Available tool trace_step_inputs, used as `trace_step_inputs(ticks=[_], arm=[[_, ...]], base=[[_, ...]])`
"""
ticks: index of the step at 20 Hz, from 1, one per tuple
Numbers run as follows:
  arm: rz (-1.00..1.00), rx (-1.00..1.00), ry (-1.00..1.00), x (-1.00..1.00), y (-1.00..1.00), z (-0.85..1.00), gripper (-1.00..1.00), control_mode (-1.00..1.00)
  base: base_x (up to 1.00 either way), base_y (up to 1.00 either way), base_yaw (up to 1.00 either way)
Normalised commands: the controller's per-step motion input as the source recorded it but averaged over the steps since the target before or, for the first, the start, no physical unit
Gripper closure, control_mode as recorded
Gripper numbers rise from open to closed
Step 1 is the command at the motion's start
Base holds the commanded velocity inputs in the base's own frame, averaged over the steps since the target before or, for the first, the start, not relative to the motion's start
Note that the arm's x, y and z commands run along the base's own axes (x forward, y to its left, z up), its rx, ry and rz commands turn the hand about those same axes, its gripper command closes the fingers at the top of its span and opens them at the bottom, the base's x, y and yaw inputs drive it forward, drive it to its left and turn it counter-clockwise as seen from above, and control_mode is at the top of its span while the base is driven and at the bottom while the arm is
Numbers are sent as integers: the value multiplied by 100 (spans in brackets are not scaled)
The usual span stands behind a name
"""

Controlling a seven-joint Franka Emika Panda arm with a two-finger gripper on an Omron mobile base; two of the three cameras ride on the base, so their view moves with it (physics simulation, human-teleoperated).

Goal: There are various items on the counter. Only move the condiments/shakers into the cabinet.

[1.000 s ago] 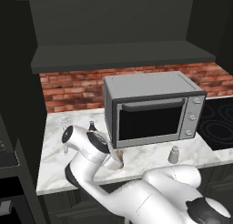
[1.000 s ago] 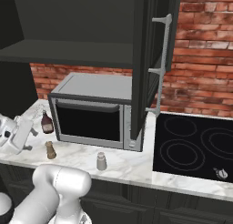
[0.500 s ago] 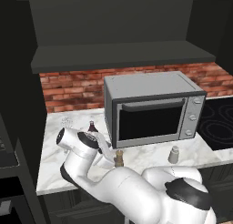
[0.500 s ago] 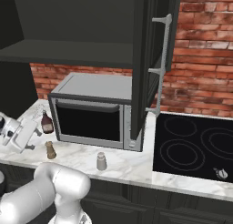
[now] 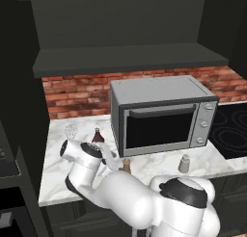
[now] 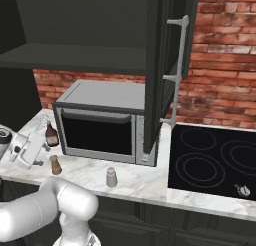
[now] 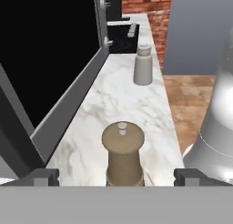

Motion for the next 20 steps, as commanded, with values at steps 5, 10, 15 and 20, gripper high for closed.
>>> trace_step_inputs(ticks=[5,10,15,20], arm=[[0,-1,0,15,-1,-22,-100,-100],[-1,-7,0,0,-3,-11,-100,-100],[-1,-9,0,0,-6,-3,-100,-100],[0,-9,0,0,-6,0,-100,-100]], base=[[0,0,0],[0,0,0],[0,0,0],[0,0,0]])
